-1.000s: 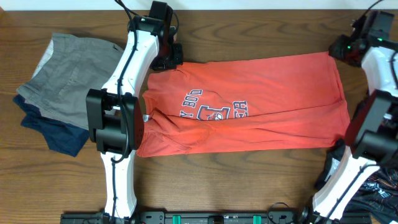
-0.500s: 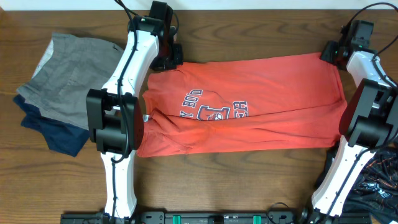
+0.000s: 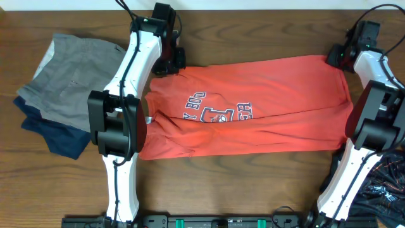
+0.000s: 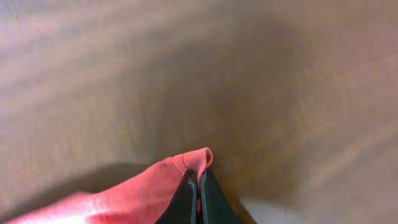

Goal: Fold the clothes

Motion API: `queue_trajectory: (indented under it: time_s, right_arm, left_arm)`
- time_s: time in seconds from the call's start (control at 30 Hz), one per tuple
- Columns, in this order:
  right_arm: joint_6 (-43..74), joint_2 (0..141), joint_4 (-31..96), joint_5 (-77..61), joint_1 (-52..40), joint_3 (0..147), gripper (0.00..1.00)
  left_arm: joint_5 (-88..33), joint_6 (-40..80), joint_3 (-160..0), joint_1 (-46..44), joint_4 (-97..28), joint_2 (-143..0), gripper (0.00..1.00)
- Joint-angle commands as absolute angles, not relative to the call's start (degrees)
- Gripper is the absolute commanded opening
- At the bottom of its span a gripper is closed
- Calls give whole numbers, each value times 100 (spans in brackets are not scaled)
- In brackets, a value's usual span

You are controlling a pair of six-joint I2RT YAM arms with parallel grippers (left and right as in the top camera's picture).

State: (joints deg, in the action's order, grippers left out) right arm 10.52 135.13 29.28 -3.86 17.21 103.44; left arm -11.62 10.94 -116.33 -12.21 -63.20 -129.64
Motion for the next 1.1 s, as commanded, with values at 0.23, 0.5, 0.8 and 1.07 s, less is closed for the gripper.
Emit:
queue_trajectory:
  time_s: [0.23, 0.5, 0.8, 1.07]
  right_arm:
    - [1085, 11793, 4849, 517, 1994, 10436, 1]
    - [1020, 11544, 6971, 910, 2191, 10401, 1]
    - [1020, 11544, 7703, 1127, 2362, 10167, 1]
    - [954, 11544, 7710, 1269, 2383, 10101, 1]
  left_arm:
    - [-1090, 1170, -11574, -1203, -7378, -12219, 6]
    - [-1096, 1306, -11568, -1225, -8868, -12171, 6]
    - [-1109, 1365, -11297, -1402, -9277, -12171, 6]
    - [-1109, 1625, -10532, -1686, -9275, -12171, 6]
